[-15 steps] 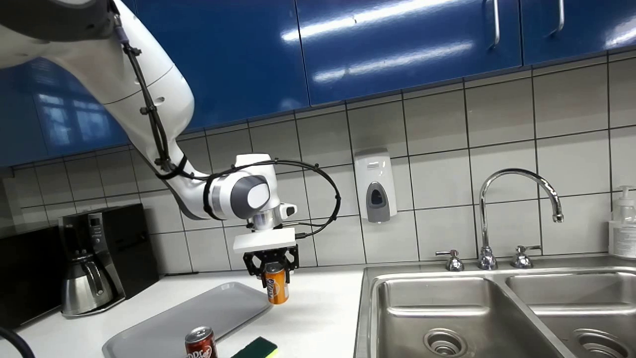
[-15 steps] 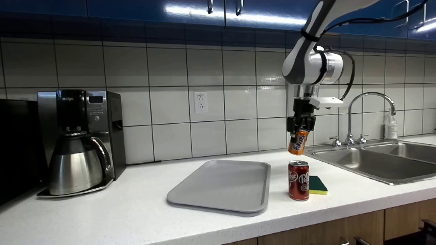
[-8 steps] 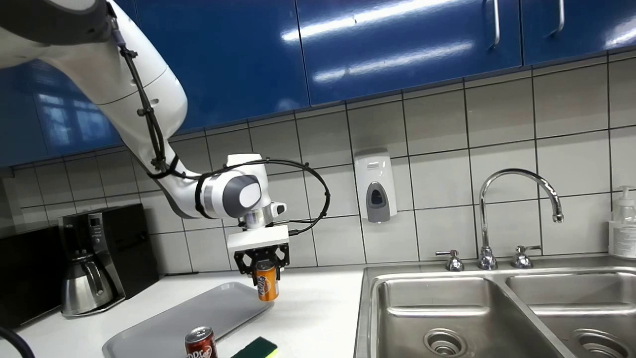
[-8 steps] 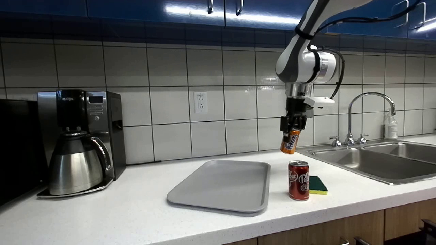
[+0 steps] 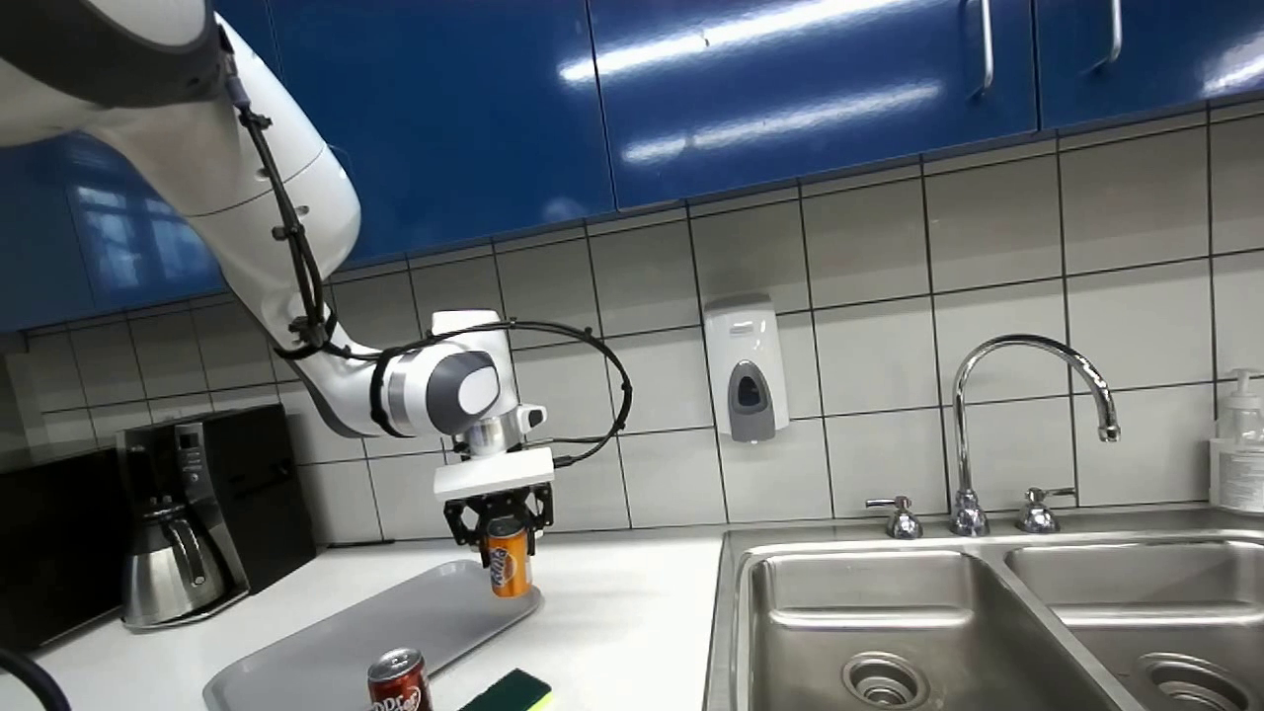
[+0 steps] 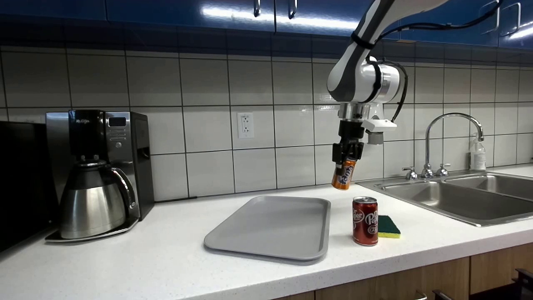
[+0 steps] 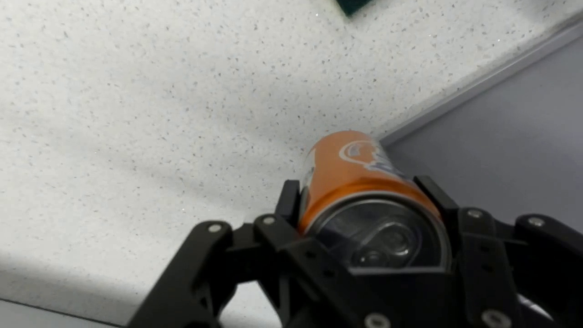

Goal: Place the cans on the tray

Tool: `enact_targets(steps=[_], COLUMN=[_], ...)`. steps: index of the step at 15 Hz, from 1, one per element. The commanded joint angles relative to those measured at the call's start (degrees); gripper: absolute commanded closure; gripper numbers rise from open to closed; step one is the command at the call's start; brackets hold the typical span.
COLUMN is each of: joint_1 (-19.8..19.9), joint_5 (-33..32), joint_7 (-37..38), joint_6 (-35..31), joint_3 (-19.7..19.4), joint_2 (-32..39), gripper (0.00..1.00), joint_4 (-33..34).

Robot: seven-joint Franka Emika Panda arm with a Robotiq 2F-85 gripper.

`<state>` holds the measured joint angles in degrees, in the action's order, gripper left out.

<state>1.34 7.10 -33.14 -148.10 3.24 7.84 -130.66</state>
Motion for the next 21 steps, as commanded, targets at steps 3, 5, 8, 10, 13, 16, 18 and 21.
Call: enact_targets(steps=[3,5,8,10,13,16,18,21], joint_1=[-0.78,-1.22,-1.87,-2.25,-2.85,-3.48,-4.01,-4.81], joint_5=[-1.64,-2.27,-4.22,-5.86,-8.66,-10.87,-12.18,-13.35], joint_7=[-0.74,-0.78,-0.18,-0.03,0.74,2.17,3.69,5.73], joint_6=[0.90,0.99,1.08,1.03,0.86,0.57,0.17,0.24], joint_3=[1.47,1.81,2.20,2.35,2.50,2.58,2.54,2.72], joint_2=[1.56,2.25,3.53,4.46,5.69,6.82,7.39,8.26], gripper=[0.61,0.61,0.61,0.61,0.61,0.61,0.61,0.61], joint_4=[2.52,2.96,3.67,4.08,4.75,5.74,6.42,7.75])
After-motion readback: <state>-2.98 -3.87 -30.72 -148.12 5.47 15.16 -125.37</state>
